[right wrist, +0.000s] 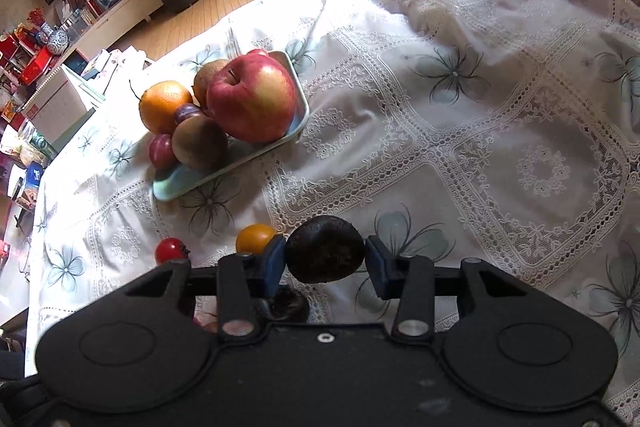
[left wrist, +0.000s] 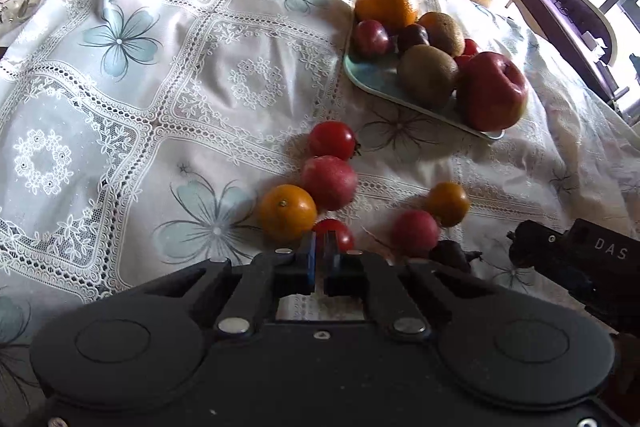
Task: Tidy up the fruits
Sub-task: 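Grasp the dark purple fruit with the right tool while the left tool grasps a small orange, then carry the dark fruit and small orange in both tools over the basket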
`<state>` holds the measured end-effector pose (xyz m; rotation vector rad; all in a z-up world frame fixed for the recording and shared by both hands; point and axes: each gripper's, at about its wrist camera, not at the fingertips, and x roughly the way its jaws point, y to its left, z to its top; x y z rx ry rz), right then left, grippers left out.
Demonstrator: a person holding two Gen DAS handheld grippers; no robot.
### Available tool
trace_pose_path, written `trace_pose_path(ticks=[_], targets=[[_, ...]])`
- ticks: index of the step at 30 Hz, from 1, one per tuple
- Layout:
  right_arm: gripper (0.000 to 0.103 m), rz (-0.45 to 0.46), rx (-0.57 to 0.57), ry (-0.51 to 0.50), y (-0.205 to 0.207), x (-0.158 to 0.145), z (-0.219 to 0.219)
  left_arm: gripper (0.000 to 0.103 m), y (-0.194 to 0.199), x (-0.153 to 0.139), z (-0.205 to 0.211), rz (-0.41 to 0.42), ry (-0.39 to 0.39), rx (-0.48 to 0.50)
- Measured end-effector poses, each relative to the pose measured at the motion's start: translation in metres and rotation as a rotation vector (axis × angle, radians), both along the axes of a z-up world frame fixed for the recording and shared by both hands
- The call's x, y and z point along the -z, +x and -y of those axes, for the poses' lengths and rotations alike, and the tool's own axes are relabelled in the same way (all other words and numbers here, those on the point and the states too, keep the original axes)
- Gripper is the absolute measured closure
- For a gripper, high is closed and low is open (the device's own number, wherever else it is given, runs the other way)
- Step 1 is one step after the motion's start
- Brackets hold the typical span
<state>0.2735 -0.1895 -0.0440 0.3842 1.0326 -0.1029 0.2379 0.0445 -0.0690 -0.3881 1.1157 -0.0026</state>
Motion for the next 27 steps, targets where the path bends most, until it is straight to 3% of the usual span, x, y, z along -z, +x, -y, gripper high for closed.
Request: trace_pose_path(ticks=[3, 6, 9, 14, 20, 27], targets=[[0.058, 0.033, -0.018, 0.011, -0.004, -0.011, -0.002, 0.098, -0.004, -0.013, 0.002, 0.036, 0.025, 0.013], [0.058, 0.054, -0.027, -0.013, -0.005, -0.014, -0.004, 0.088, -0.003, -0.019, -0.001, 0.060, 0.060, 0.030], [0.058, 0.047, -0.016, -0.021, -0.004, -0.008, -0.004, 0.080, 0.003, -0.015, -0.007, 0.054, 0.061, 0.042], [0.058, 0.037, 0.001, -0.003, -0.004, 0.005, 0.000, 0.079, 0.006, -0.002, -0.009, 0.056, 0.045, 0.027], [0.058, 0.034, 0.014, 0.043, -0.002, 0.013, 0.007, 0.075, 0.012, 0.013, -0.002, 0.019, 0.116, 0.012], [0.058, 0.023, -0.005, 0.012, 0.002, 0.016, 0.001, 0.060, 0.018, 0.017, 0.003, 0.015, 0.153, 0.008]])
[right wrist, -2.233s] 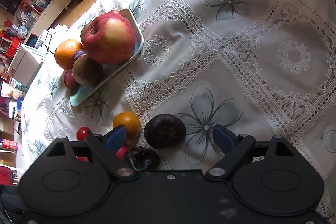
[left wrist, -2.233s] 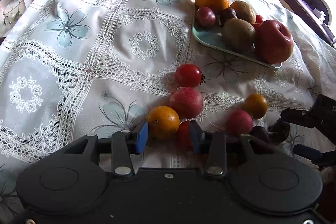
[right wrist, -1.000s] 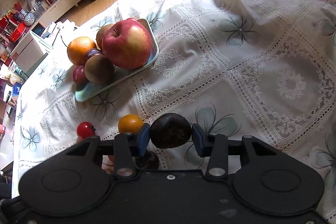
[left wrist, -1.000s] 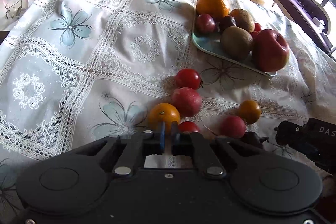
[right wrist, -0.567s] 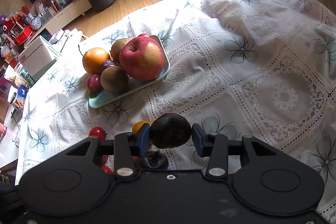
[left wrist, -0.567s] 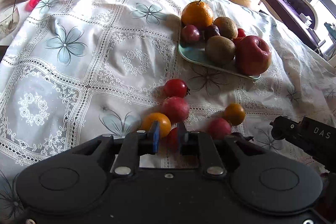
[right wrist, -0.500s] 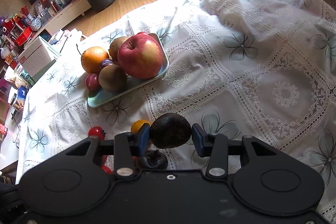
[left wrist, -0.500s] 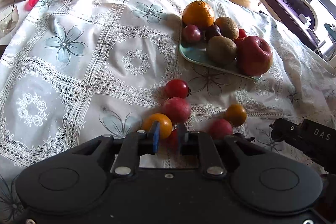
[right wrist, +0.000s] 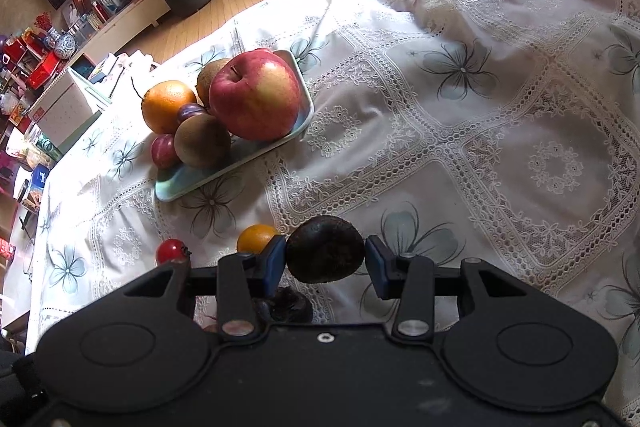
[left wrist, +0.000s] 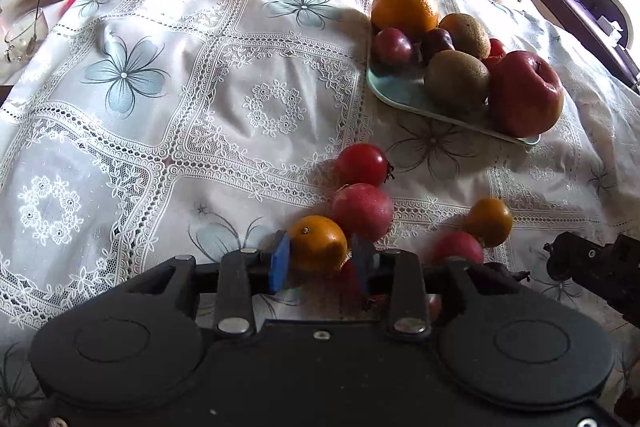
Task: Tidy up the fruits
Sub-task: 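Carry the dark fruit and small orange in both tools over the basket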
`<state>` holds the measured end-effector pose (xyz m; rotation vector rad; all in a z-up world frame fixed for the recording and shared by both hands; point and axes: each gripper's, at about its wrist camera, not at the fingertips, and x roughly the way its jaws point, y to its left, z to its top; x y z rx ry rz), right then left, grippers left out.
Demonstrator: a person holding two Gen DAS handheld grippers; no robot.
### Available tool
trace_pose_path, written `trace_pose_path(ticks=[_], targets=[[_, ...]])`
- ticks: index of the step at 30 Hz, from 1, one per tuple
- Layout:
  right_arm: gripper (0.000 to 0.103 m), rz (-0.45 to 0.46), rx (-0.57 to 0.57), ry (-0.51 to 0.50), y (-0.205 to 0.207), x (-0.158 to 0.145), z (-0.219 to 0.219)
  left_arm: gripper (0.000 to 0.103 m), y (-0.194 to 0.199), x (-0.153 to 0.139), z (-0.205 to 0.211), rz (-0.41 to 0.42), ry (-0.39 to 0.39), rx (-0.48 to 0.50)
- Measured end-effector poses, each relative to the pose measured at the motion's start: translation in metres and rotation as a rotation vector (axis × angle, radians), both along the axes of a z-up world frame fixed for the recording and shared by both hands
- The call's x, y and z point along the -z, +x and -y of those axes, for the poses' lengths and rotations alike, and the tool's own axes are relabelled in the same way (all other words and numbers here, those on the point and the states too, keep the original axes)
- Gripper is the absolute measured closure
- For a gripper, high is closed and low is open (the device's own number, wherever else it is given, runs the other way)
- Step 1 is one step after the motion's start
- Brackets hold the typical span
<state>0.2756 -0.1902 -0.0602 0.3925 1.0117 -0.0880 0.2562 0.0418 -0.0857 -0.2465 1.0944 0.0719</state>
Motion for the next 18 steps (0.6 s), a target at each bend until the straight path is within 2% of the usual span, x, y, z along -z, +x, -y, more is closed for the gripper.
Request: trace_pose_path(ticks=[3, 9, 13, 16, 18], targets=[[0.058, 0.001, -0.007, -0.013, 0.001, 0.000, -0.002, 0.057, 0.008, 0.006, 0.004, -0.040, 0.031, 0.006], [0.058, 0.004, -0.021, -0.032, 0.001, 0.000, -0.005, 0.052, 0.015, 0.010, 0.000, -0.067, 0.011, -0.001], [0.058, 0.000, -0.025, -0.039, 0.002, 0.001, -0.006, 0.053, 0.014, 0.008, 0.008, -0.061, 0.055, 0.016], [0.058, 0.003, -0.024, -0.038, 0.001, 0.000, -0.005, 0.058, 0.013, 0.007, 0.014, -0.041, 0.081, 0.055], [0.058, 0.008, -0.023, -0.035, 0.000, -0.001, -0.005, 0.059, 0.012, 0.005, 0.011, -0.032, 0.060, 0.059]])
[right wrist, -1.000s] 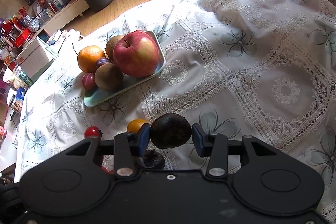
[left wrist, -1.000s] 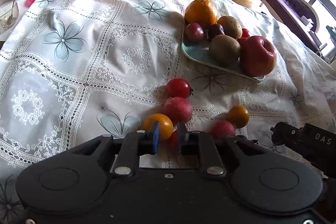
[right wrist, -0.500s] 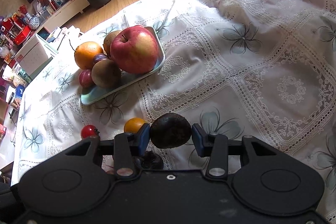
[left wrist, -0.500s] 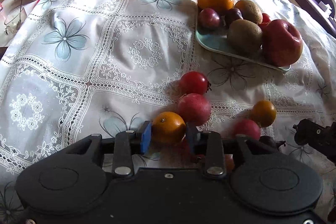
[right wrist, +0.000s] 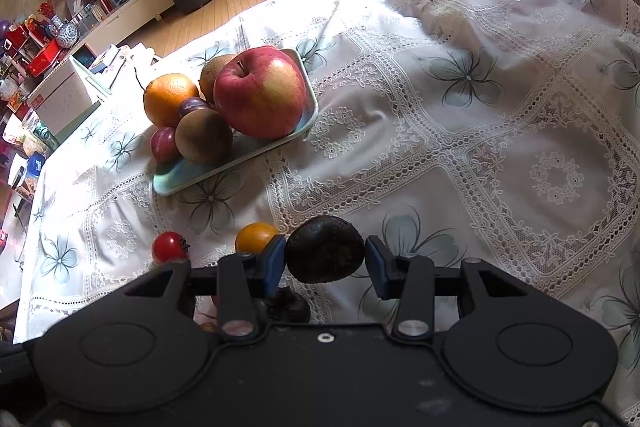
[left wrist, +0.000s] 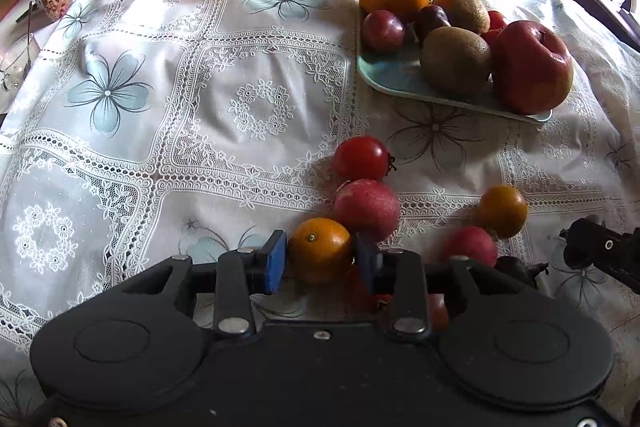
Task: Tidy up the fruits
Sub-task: 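Carry the dark fruit and small orange in both tools over the basket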
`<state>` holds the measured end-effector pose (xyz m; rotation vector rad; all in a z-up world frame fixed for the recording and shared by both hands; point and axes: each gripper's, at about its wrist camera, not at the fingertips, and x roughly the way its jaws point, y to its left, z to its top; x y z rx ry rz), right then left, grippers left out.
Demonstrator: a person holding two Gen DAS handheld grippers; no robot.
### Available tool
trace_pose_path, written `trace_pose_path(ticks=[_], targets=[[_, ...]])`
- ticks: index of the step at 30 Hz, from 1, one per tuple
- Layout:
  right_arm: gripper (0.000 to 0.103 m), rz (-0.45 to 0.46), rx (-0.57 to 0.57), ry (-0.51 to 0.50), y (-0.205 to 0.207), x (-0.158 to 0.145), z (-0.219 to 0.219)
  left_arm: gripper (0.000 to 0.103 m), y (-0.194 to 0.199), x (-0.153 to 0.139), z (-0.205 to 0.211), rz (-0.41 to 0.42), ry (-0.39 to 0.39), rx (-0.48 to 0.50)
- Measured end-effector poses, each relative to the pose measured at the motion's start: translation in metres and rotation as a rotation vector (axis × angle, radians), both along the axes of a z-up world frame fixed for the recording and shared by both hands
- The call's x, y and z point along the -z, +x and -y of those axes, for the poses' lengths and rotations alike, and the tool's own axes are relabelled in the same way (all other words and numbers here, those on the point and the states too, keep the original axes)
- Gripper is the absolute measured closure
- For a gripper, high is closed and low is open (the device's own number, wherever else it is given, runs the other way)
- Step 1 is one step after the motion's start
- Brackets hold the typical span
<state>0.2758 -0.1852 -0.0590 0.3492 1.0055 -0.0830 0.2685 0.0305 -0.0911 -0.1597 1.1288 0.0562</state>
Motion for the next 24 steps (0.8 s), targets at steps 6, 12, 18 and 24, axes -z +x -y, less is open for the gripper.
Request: trace_pose_path(ticks=[6, 12, 18, 24], targets=[[0.058, 0.052, 0.003, -0.028, -0.010, -0.011, -0.003, 0.059, -0.007, -0.010, -0.018, 0.018, -0.118, -0.044], [0.058, 0.092, -0.030, 0.011, -0.036, -0.053, -0.004, 0.059, -0.033, -0.061, -0.018, 0.083, -0.113, -0.099], [0.058, 0.105, -0.148, 0.045, -0.102, -0.112, -0.001, 0.058, -0.091, -0.105, -0.013, 0.084, -0.080, -0.095], [0.058, 0.021, -0.314, 0.090, -0.160, -0.121, 0.006, 0.058, -0.148, -0.110, -0.003, 0.004, -0.125, 0.010]])
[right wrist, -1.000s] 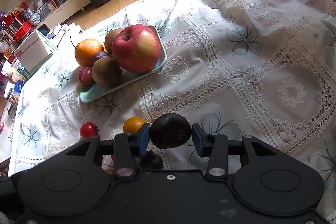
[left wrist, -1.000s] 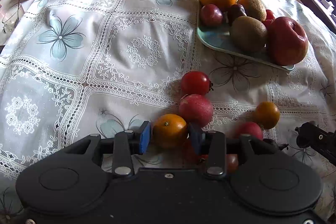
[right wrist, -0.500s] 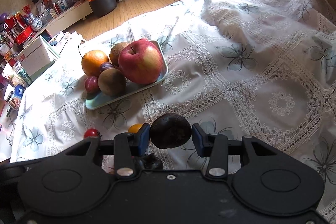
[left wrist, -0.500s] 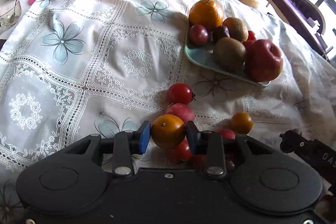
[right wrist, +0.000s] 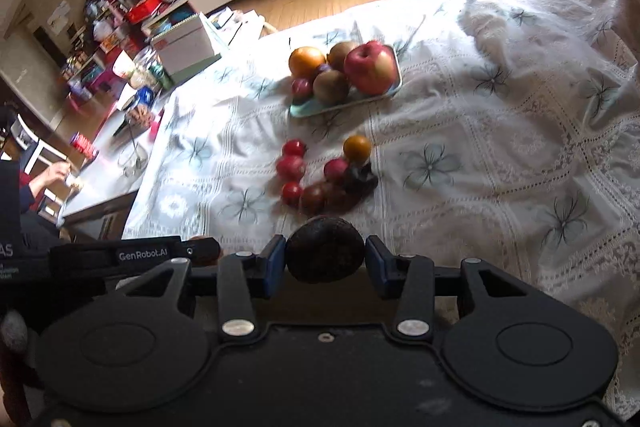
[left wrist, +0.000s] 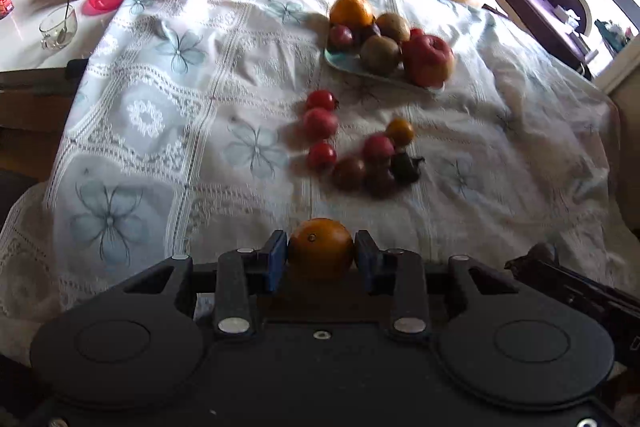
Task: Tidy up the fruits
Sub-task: 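Carry the dark fruit and small orange in both tools over the basket, then open the right tool over the basket while the left tool releases the orange, then move both tools back over the loose fruits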
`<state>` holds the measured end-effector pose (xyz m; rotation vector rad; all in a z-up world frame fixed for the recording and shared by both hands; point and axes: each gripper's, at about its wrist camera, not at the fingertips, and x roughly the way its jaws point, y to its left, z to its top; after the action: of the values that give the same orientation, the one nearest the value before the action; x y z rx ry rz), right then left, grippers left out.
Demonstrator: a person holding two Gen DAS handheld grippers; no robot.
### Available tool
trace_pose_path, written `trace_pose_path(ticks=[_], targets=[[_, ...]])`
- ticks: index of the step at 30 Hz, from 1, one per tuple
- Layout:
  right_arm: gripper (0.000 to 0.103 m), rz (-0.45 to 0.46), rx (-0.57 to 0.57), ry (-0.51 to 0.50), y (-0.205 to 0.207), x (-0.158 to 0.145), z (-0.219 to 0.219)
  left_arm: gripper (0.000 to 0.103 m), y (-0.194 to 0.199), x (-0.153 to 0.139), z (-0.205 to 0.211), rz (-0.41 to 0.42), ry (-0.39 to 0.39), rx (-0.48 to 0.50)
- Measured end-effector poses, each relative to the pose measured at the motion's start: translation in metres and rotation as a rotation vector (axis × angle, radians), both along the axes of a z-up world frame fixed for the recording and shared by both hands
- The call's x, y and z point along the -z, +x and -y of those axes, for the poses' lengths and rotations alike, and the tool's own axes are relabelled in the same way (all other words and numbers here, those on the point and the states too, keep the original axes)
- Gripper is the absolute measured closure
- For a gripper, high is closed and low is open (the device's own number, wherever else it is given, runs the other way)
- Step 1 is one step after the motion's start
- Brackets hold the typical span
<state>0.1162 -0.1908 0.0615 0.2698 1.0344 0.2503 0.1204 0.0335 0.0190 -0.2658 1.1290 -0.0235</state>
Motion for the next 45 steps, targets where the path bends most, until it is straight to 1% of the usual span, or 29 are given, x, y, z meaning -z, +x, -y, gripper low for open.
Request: trace_pose_path(ticks=[4, 5, 7, 12, 13, 16, 22, 26, 29, 33, 37, 41, 45], targets=[[0.058, -0.046, -0.064, -0.060, -0.023, 0.011, -0.002, 0.058, -0.025, 0.017, 0.007, -0.124, -0.018, 0.077], [0.058, -0.057, -0.076, -0.069, -0.027, 0.013, -0.003, 0.058, -0.033, 0.021, 0.011, -0.145, -0.013, 0.102], [0.058, -0.085, -0.089, -0.081, -0.031, 0.019, -0.004, 0.058, -0.042, 0.026, 0.014, -0.170, -0.001, 0.115], [0.058, -0.126, -0.105, -0.091, -0.043, 0.031, -0.005, 0.058, -0.058, 0.032, 0.013, -0.190, 0.026, 0.121], [0.057, -0.133, -0.104, -0.094, -0.043, 0.033, -0.005, 0.060, -0.061, 0.032, 0.012, -0.192, 0.033, 0.118], [0.057, -0.158, -0.108, -0.087, -0.044, 0.037, -0.004, 0.060, -0.067, 0.030, 0.009, -0.197, 0.053, 0.109], [0.057, -0.186, -0.105, -0.074, -0.042, 0.039, -0.005, 0.060, -0.073, 0.027, 0.002, -0.244, 0.045, 0.126], [0.057, -0.213, -0.118, -0.073, -0.040, 0.041, -0.006, 0.060, -0.074, 0.025, 0.004, -0.285, 0.038, 0.165], [0.057, -0.218, -0.128, -0.093, -0.038, 0.038, -0.009, 0.060, -0.070, 0.018, 0.007, -0.307, 0.040, 0.197], [0.057, -0.227, -0.154, -0.122, -0.032, 0.029, -0.012, 0.060, -0.061, 0.001, 0.012, -0.289, 0.059, 0.210], [0.056, -0.216, -0.159, -0.159, -0.015, 0.017, -0.016, 0.060, -0.044, -0.022, 0.011, -0.213, 0.086, 0.182], [0.054, -0.120, -0.089, -0.215, 0.015, 0.003, -0.017, 0.060, -0.017, -0.040, 0.006, -0.141, 0.087, 0.118], [0.051, -0.028, 0.009, -0.263, 0.059, -0.002, -0.019, 0.060, 0.018, -0.049, -0.005, -0.087, 0.067, 0.054]])
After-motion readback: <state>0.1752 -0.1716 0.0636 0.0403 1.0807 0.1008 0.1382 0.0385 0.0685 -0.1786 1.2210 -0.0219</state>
